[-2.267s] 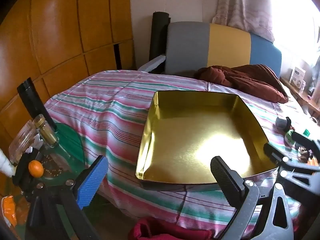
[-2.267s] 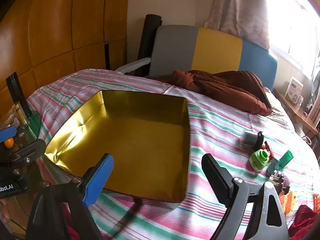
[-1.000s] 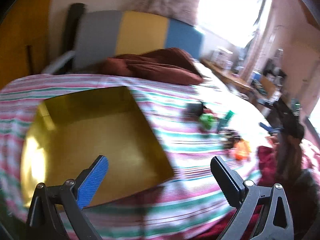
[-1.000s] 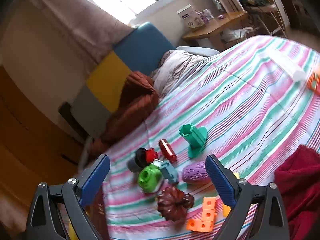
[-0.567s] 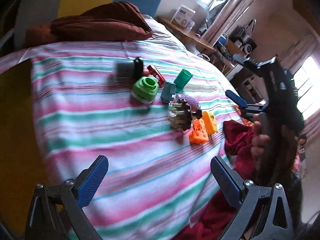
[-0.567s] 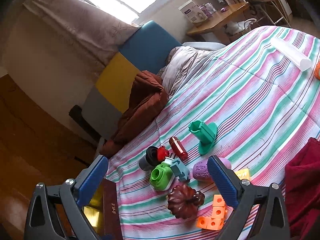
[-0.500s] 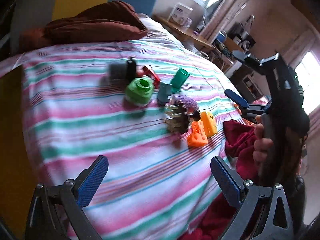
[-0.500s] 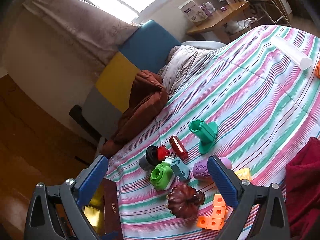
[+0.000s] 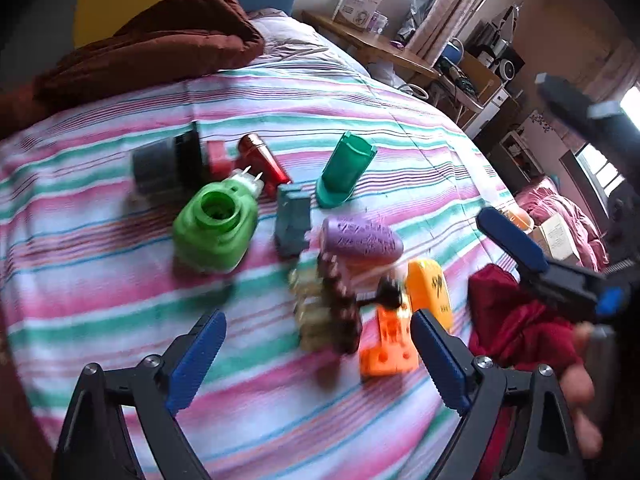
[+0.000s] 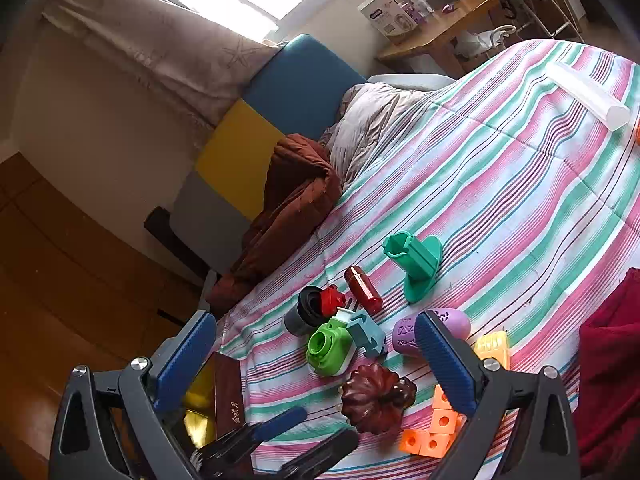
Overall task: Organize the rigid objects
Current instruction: 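Grasp the brown wooden peg piece with the left tool, then carry the brown piece into the gold tray with the left tool while the right tool grasps the orange cubes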
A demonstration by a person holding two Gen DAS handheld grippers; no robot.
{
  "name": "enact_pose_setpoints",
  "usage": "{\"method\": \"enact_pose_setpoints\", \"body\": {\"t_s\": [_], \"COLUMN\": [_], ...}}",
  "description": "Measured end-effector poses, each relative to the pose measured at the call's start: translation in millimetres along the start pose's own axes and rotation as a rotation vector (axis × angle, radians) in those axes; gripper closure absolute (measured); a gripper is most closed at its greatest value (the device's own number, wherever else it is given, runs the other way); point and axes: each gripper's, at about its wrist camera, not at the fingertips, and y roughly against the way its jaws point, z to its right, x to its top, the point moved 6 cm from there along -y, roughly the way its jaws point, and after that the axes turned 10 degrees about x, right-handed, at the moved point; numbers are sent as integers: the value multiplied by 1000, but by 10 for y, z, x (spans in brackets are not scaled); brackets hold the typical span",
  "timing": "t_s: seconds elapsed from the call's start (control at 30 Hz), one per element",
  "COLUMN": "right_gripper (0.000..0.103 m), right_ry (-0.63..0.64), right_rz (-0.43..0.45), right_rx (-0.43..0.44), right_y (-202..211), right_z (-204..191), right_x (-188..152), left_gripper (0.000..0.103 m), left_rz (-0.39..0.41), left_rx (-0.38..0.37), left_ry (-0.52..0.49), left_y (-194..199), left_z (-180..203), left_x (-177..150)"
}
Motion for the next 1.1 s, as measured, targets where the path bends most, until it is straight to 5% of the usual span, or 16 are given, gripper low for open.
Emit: {"method": "enact_pose_setpoints", "body": {"t_s": [0.1,0.13,0.2,0.73,1.1], "right_gripper": [1,1,1,2,28], "right_ry": [-8,-8,-8,14,82], "right_rz": [-4,-5,-7,-133,-499], "right_rx": [-1,-3,-9,-113,-419], "right_y": [-8,-11,-19,-249,-414], "right_z": [12,18,26,110,189], "right_x": [2,-1,0,-137,-532], "left_gripper": [18,48,66,68,68], "left_rz": [-31,-46,-59,66,136], "left_rx": [-8,-24,-55,38,45], "left_ry": [-10,-18,-29,-47,-65], "left_y": [-195,-241,-252,537,975], "left_z": [51,54,62,-492,-585], "left_x": [11,-13,-58,-772,-1071]}}
